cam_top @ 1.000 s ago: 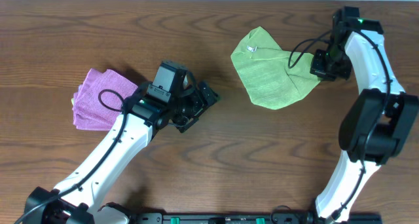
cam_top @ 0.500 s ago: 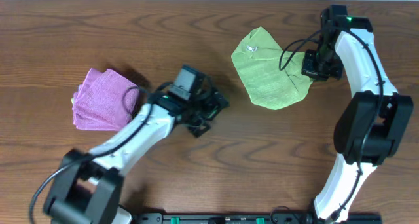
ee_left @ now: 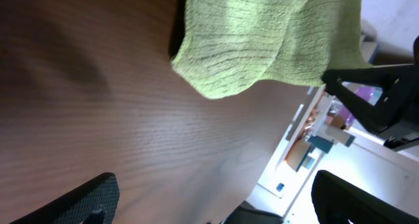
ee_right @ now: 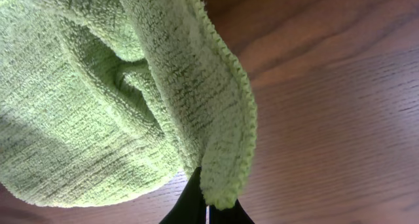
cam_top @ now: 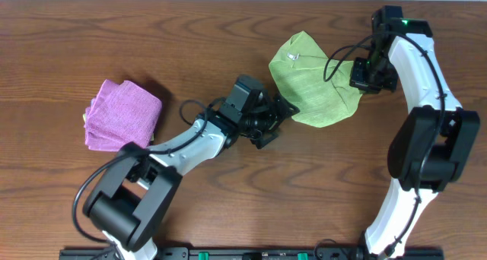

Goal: Fold the cloth
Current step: 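Grasp the cloth's left edge with the left gripper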

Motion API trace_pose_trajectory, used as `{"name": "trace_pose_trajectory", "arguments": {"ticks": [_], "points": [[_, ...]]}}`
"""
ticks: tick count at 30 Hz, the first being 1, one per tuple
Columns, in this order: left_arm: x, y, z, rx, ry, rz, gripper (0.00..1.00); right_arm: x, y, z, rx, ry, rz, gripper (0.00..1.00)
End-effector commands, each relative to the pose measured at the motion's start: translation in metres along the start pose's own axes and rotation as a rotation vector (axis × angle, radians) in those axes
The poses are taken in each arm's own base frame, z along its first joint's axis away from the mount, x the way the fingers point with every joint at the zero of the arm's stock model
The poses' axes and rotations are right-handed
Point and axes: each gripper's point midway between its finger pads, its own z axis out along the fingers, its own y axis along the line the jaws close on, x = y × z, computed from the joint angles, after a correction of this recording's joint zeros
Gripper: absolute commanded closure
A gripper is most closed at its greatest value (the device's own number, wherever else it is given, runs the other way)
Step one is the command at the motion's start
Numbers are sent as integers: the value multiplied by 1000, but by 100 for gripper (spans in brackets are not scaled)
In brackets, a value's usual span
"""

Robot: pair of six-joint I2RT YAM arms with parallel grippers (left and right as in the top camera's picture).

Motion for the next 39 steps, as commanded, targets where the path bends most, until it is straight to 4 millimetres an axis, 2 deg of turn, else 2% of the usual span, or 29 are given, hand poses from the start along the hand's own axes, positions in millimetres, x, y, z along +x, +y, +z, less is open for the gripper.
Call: {"name": "trace_pose_trajectory", "arguments": {"ticks": [1, 12, 19, 26, 29, 38, 39], "points": [[-2, -4, 9, 22, 11, -33, 5, 0, 7, -12, -30, -27, 15, 99], [-26, -10, 15, 58, -119, -12, 5, -1, 8, -12, -32, -29, 24, 98], [-34, -15, 16, 71, -175, 1, 4, -3, 17, -12, -63, -38, 26, 98], [-35, -16, 42, 61, -117, 5, 0, -3, 18, -12, -63, -40, 23, 98], [-38, -19, 47, 62, -114, 8, 0, -3, 18, -12, -63, -40, 23, 98], [-42, -8, 68, 30, -108, -22, 0, -5, 19, -13, -65, -47, 23, 98], [-41, -7, 71, 28, -105, -27, 5, -5, 19, -13, -65, -47, 23, 98]]}}
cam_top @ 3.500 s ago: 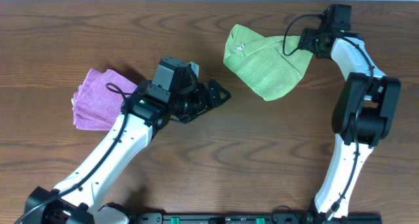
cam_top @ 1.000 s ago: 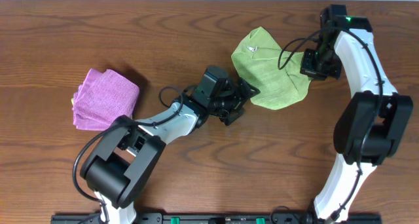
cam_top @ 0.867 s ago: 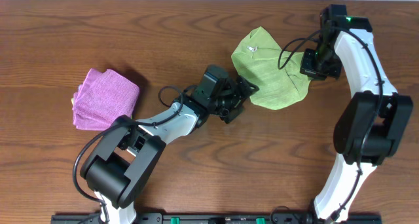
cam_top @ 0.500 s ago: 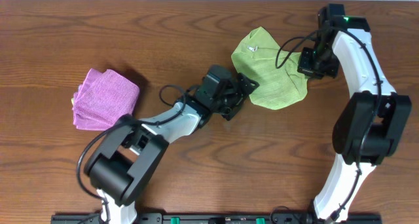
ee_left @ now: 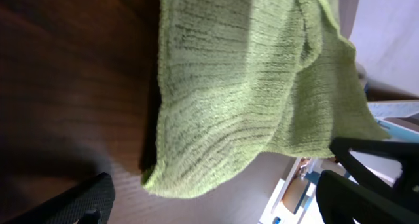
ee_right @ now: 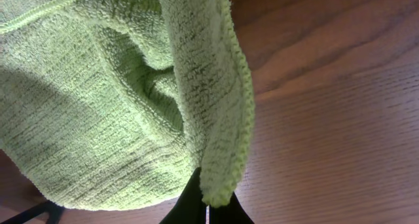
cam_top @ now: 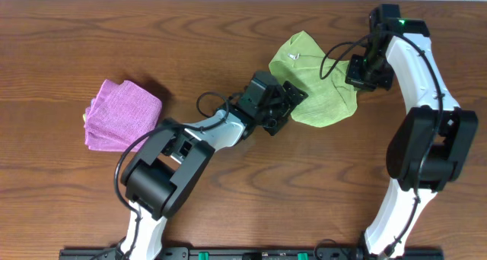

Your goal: Fold the cloth

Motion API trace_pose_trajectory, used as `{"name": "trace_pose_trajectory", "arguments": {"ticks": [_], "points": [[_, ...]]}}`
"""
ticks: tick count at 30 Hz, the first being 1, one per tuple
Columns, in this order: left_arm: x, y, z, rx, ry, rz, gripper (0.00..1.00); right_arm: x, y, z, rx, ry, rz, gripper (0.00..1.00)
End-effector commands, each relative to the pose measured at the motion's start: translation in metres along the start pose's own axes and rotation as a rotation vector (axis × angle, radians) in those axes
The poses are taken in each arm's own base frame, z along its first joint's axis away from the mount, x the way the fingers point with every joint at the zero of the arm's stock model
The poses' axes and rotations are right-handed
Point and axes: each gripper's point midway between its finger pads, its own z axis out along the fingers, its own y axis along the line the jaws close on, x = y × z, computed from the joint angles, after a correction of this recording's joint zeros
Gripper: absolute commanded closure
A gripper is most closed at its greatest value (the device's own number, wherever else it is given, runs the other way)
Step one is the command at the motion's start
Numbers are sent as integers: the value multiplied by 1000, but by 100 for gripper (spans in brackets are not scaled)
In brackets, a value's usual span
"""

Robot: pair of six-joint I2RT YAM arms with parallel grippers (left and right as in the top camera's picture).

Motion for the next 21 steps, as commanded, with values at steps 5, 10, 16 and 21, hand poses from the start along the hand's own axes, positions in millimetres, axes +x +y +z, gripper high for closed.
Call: {"name": "trace_pose_trajectory", "arguments": {"ticks": [5, 10, 16, 21], "points": [[11, -5, 22, 0, 18, 2, 16, -1, 4, -12, -13, -28, 10, 98], [17, 3, 30, -20, 18, -14, 36, -1, 4, -12, -13, -28, 10, 99], [15, 13, 29, -60, 18, -3, 94, -1, 4, -12, -13, -28, 10, 98], [4, 14, 20, -52, 63, 35, 94, 1, 4, -14, -17, -27, 2, 99]]}}
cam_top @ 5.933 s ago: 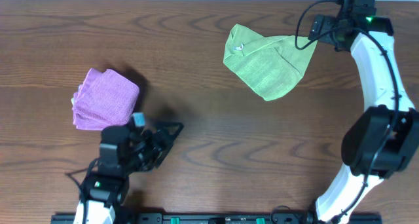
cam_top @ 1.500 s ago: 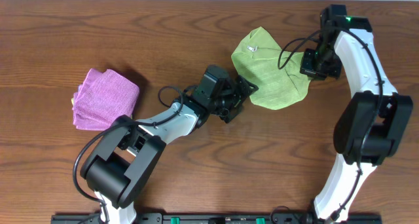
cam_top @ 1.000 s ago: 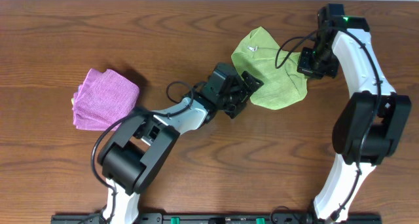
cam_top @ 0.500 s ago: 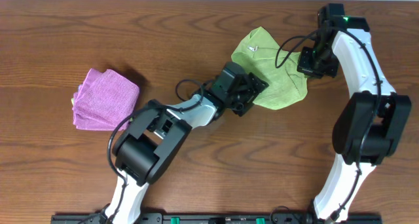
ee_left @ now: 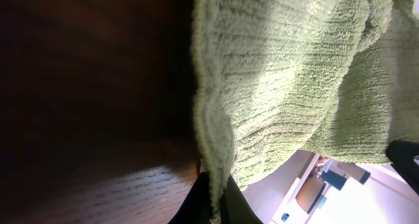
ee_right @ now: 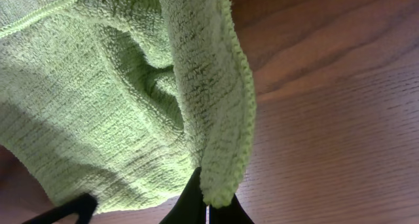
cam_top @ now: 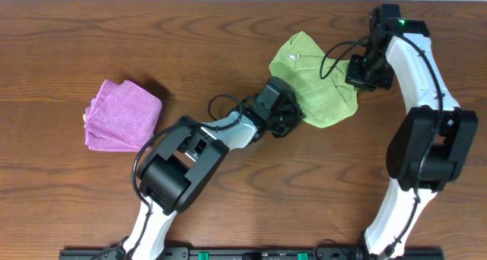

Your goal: Fold the cloth

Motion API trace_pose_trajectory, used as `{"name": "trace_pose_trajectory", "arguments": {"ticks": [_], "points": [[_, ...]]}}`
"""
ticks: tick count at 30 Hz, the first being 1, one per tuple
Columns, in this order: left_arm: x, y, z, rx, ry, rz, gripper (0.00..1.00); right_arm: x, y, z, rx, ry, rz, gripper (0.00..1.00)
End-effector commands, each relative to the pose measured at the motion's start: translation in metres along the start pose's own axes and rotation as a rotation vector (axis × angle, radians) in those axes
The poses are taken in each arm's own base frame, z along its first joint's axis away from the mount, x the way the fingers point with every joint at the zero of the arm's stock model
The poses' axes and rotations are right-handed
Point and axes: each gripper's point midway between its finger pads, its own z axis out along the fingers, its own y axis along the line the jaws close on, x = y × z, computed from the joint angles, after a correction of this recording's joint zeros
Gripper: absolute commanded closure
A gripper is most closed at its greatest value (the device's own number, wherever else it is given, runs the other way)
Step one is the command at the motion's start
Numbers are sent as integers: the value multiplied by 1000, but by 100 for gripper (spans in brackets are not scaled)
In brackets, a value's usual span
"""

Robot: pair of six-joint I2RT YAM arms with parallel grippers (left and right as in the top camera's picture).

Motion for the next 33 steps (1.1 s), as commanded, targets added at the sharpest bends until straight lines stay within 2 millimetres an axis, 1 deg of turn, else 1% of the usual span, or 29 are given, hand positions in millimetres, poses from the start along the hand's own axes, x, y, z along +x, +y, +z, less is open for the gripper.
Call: {"name": "trace_pose_trajectory", "arguments": {"ticks": [1, 6, 8, 10, 14, 18, 25, 28, 33], "points": [[-16, -4, -8, 27, 43, 58, 94, 1, 5, -17, -19, -31, 2, 99], [-37, -8, -30, 82, 121, 71, 94, 4, 9, -35, -29, -60, -11, 98], [-47, -3, -41, 89, 158, 57, 94, 8, 13, -45, -35, -71, -19, 98], [-52, 5, -51, 86, 201, 52, 94, 14, 14, -50, -32, -60, -27, 98], [-53, 27, -69, 36, 270, 46, 94, 37, 16, -48, -10, 22, -34, 99], [-49, 41, -87, -20, 296, 62, 94, 45, 25, -48, -2, 37, -33, 98], [-49, 50, -129, -91, 290, 101, 94, 74, 36, -45, 77, 102, -38, 98], [-50, 59, -145, -152, 267, 116, 94, 85, 40, -43, 104, 121, -44, 98], [-42, 78, -167, -267, 268, 135, 94, 100, 41, -43, 166, 147, -47, 98]]}}
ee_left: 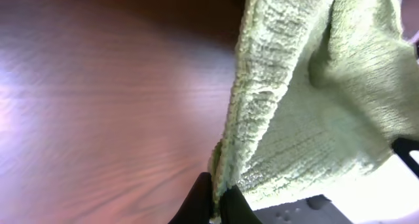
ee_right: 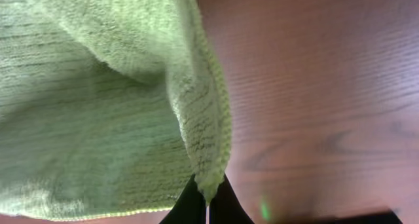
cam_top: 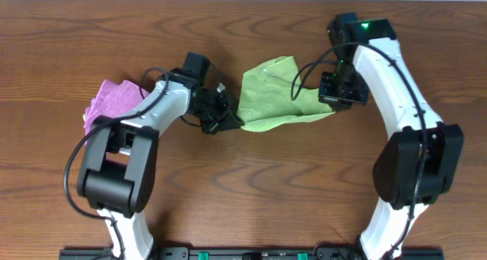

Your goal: Fold the cloth

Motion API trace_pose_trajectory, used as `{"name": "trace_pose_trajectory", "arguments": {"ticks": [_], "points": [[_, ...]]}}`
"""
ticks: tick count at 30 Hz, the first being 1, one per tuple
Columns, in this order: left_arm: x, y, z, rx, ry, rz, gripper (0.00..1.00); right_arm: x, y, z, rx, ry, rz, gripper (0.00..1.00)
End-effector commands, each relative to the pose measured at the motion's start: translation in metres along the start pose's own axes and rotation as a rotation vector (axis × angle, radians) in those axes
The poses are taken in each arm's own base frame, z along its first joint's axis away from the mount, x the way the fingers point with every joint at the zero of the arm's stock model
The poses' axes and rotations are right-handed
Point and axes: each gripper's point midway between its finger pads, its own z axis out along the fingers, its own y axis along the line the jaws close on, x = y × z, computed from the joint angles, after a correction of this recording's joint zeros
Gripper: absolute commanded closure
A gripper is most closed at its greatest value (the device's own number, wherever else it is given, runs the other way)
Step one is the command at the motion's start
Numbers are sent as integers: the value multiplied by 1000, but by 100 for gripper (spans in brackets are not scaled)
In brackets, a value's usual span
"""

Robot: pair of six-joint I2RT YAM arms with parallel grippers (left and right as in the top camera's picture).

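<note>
The green cloth [cam_top: 274, 93] hangs stretched between both grippers over the middle of the table. My left gripper [cam_top: 232, 122] is shut on the cloth's lower left corner; in the left wrist view the green cloth [ee_left: 294, 112] rises from the left gripper [ee_left: 218, 196]. My right gripper [cam_top: 329, 108] is shut on the right corner, and in the right wrist view a folded edge of the green cloth [ee_right: 131, 112] is pinched in the right gripper [ee_right: 208, 199].
A folded pink cloth [cam_top: 114, 102] lies at the left of the wooden table [cam_top: 243, 184], partly under my left arm. The table's far edge [cam_top: 243, 0] runs along the top.
Both grippers have moved left with the cloth held between them. The cloth now sits nearer the table's middle and is drawn out wider. The left arm now reaches past the pink cloth.
The right gripper held the cloth's right corner throughout. The left gripper was open short of the cloth's lower left edge, then open close to it, then shut on that edge. Now both hold the cloth, shifted left.
</note>
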Motion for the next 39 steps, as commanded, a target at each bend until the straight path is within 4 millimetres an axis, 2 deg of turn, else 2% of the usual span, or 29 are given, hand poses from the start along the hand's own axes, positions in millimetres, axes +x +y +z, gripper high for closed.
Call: {"name": "trace_pose_trajectory", "arguments": {"ticks": [1, 4, 6, 8, 10, 11, 13, 17, 21, 27, 30, 33, 35, 39], "points": [[0, 12, -7, -71, -30, 81, 94, 6, -4, -1, 52, -2, 39, 98], [8, 19, -7, -95, 1, 87, 94, 16, -6, -1, 70, 31, 33, 99], [12, 22, -8, -106, 16, 101, 94, 21, -8, -2, 80, 49, 28, 92], [14, 27, -9, -127, 21, 100, 95, 23, -9, -2, 84, 59, 18, 77], [15, 35, -10, -168, 22, 95, 94, 26, -9, -2, 90, 71, 3, 52], [16, 39, -11, -188, 22, 94, 93, 28, -9, -3, 93, 76, -2, 44], [17, 45, -12, -220, 24, 98, 89, 30, -8, -3, 96, 82, -19, 37], [20, 53, -14, -260, 31, 99, 78, 29, -2, -5, 89, 60, -81, 34], [22, 59, -16, -288, 37, 115, 67, 21, 13, -8, 42, 4, -188, 34], [20, 69, -19, -348, 23, 122, 64, 18, 30, -8, 4, -29, -279, 35], [19, 70, -20, -352, 20, 123, 64, 11, 38, -9, -12, -68, -291, 39], [18, 70, -21, -349, 18, 119, 64, -1, 46, -10, -39, -121, -303, 40], [16, 70, -24, -337, 13, 111, 65, -13, 62, -13, -103, -179, -383, 41], [13, 63, -31, -295, -1, 103, 66, -35, 77, -19, -135, -286, -463, 44]]}}
